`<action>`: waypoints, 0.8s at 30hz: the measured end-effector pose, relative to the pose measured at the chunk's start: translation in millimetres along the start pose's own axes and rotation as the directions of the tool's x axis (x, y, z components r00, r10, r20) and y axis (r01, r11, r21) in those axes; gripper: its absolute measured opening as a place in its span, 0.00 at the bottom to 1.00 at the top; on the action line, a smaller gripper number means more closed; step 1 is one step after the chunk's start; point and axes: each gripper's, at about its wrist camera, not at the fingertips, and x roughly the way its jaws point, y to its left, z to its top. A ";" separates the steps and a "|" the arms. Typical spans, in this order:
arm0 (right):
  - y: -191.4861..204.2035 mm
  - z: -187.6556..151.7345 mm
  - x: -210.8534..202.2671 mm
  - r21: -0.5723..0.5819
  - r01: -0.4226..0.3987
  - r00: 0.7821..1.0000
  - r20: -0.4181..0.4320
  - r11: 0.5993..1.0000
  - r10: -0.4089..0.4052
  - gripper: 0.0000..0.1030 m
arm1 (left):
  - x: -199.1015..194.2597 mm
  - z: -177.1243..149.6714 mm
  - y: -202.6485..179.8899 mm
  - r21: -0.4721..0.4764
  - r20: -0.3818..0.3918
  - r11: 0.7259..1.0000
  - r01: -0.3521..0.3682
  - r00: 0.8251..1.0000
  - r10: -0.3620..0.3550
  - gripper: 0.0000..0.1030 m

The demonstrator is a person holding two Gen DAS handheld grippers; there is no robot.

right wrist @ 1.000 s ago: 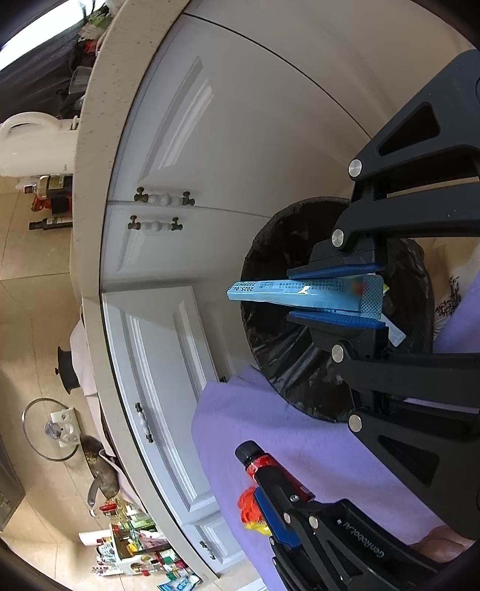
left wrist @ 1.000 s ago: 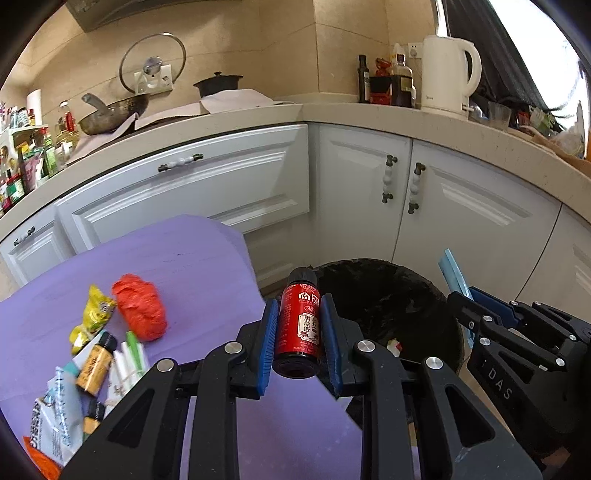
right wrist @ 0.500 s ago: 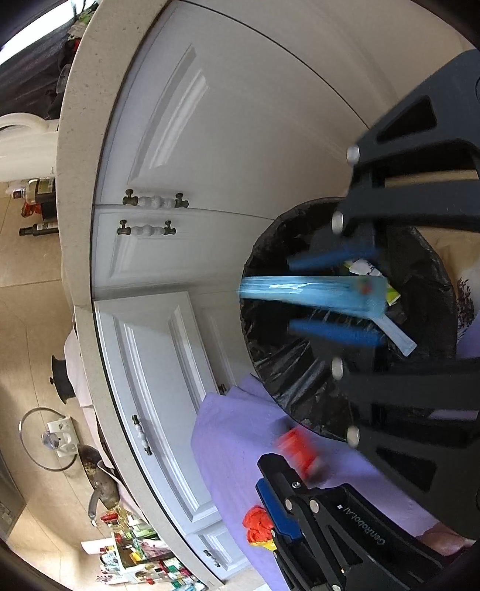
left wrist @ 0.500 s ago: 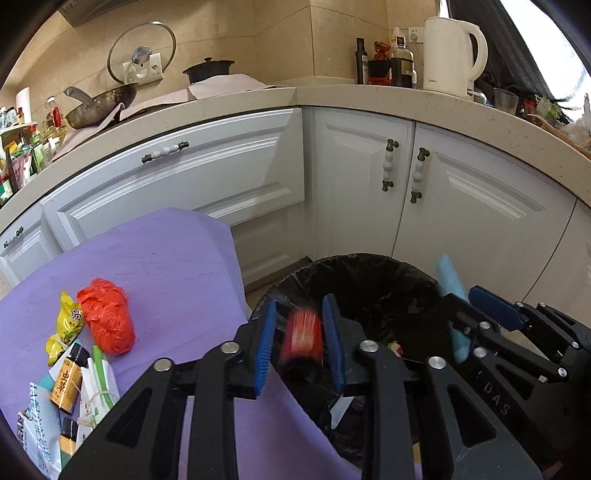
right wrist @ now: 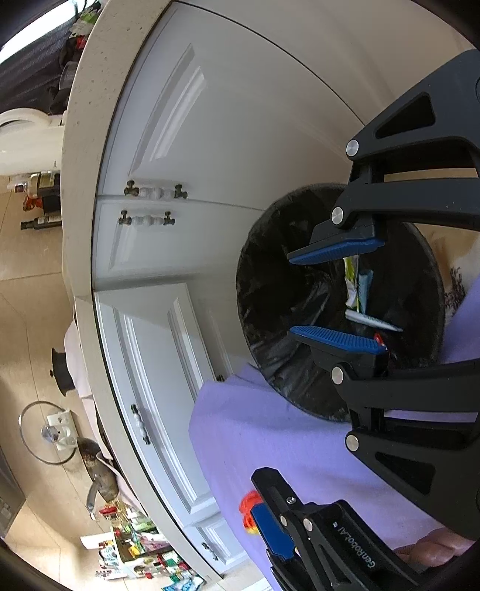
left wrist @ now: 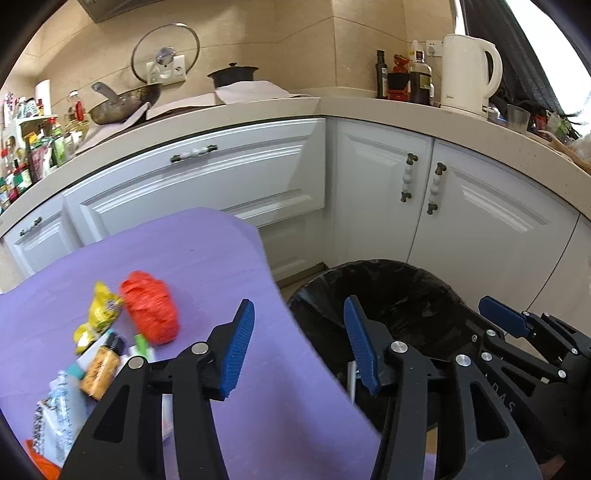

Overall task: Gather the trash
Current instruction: 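Carry the blue tube and red bottle over the bin and release both, then grasp the green-white wrapper with the right gripper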

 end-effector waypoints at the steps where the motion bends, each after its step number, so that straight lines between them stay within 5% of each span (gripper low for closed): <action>1: 3.8 -1.4 -2.2 -0.001 -0.009 1.000 -0.002 1.000 0.009 0.33 | -3.0 -1.7 3.2 -0.004 -0.002 1.000 -0.004 1.000 0.004 0.49; 13: 67.2 -18.8 -19.2 -0.051 -0.120 0.992 -0.043 0.991 0.118 0.33 | -53.4 -33.9 70.7 -0.061 -0.019 0.993 -0.106 0.994 0.105 0.49; 24: 140.6 -24.9 -24.0 -0.139 -0.228 0.972 -0.082 0.964 0.218 0.33 | -92.9 -66.0 149.5 -0.179 -0.059 0.954 -0.240 0.971 0.234 0.49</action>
